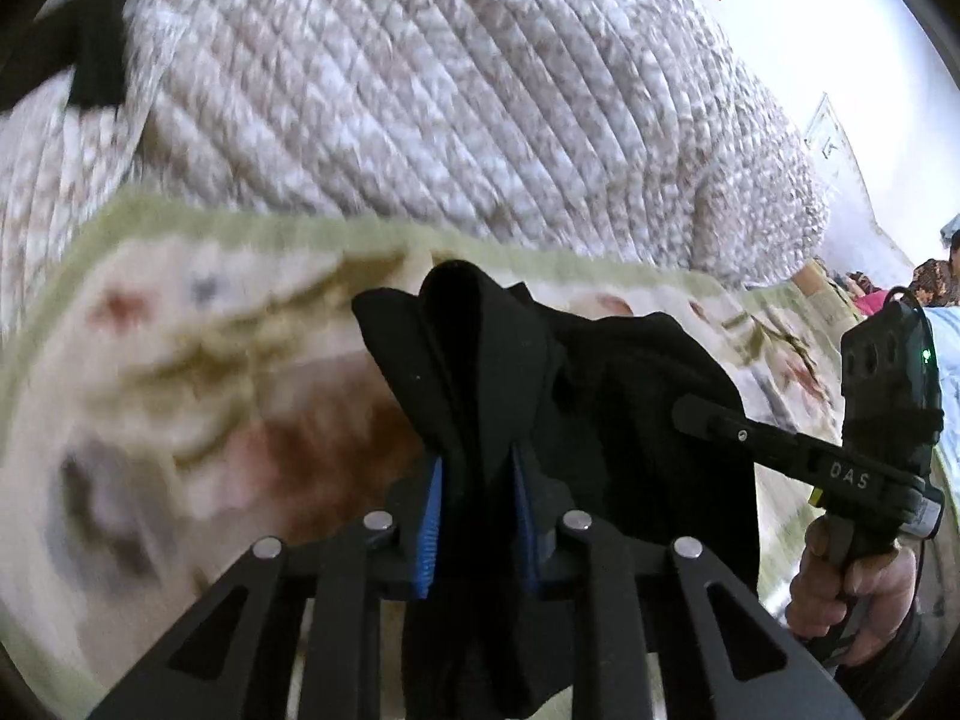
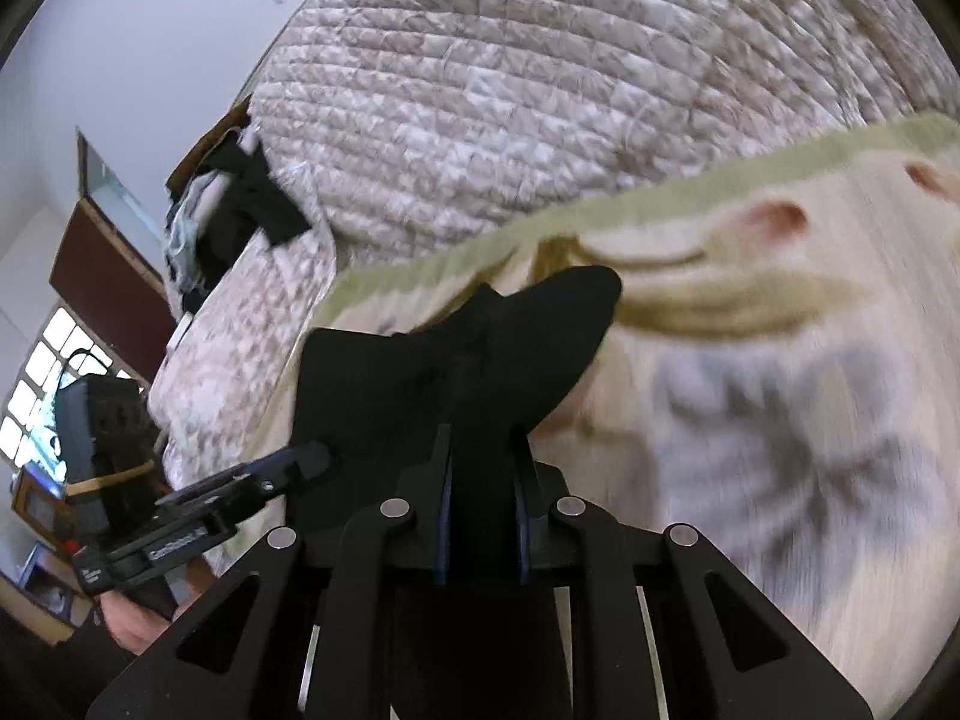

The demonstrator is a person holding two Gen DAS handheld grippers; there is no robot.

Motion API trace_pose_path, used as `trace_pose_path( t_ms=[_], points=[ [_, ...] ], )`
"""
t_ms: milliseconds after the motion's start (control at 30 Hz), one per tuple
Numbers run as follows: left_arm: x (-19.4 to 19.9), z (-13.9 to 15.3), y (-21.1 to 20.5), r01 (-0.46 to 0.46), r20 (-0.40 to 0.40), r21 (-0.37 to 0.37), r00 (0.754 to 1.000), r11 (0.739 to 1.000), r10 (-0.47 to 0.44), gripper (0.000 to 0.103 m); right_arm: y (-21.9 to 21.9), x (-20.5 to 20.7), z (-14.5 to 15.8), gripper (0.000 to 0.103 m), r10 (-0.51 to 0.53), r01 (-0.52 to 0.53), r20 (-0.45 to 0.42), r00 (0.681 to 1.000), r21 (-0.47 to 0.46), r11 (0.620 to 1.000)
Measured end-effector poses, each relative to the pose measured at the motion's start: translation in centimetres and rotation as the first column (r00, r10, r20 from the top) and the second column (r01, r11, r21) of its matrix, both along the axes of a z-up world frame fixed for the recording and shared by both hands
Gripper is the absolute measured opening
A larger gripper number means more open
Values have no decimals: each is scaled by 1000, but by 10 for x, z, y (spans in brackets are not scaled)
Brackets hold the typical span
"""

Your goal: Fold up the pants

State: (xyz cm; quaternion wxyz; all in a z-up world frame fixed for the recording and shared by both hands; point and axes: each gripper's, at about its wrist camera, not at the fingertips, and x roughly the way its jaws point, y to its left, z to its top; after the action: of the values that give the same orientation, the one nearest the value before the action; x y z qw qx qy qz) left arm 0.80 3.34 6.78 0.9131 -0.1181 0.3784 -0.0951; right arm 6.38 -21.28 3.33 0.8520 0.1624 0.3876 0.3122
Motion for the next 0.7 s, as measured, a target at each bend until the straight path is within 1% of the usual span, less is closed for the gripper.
trace_pose_path(
  t_ms=[67,100,133,167,200,233,367,467,600,633,667,700],
  points=[
    [28,-3,13,-25,-11,21,1000,999,25,27,9,26,-1,18,-1,1,7,1000,-23,1000],
    [40,-8,18,-41,-18,49,999,998,42,30,11,37,-5,19,-23,24,11,1000,-62,998],
    [52,-18,25,-84,-44,89,995,993,88,29,12,46,-9,20,-67,68,19,998,-114,991],
    [58,-26,30,-109,-70,119,991,987,118,24,11,51,-14,20,-85,86,13,996,-138,987],
    [60,-32,34,-121,-78,132,988,984,132,24,10,52,-17,20,-88,88,7,996,-145,985],
    [57,-35,38,-124,-77,128,988,984,135,24,9,51,-19,20,-94,94,6,996,-157,983],
    [34,-37,40,-117,-46,112,991,987,122,24,20,38,-26,20,-67,66,3,998,-272,960],
    [17,-32,31,-108,-17,138,994,985,111,24,31,26,-21,20,-56,62,25,998,-310,949],
    [-10,-20,20,-93,50,163,995,982,86,25,39,1,-10,20,-31,55,75,997,-340,939],
    [-14,-20,18,-82,56,158,996,984,74,27,40,-5,-11,20,-26,52,79,997,-343,938],
    [-18,-24,16,-56,45,150,998,987,50,27,41,-11,-15,20,-14,38,71,997,-347,937],
    [-18,-30,13,-41,24,161,999,986,38,27,43,-15,-23,20,1,18,50,999,-362,932]
  ],
)
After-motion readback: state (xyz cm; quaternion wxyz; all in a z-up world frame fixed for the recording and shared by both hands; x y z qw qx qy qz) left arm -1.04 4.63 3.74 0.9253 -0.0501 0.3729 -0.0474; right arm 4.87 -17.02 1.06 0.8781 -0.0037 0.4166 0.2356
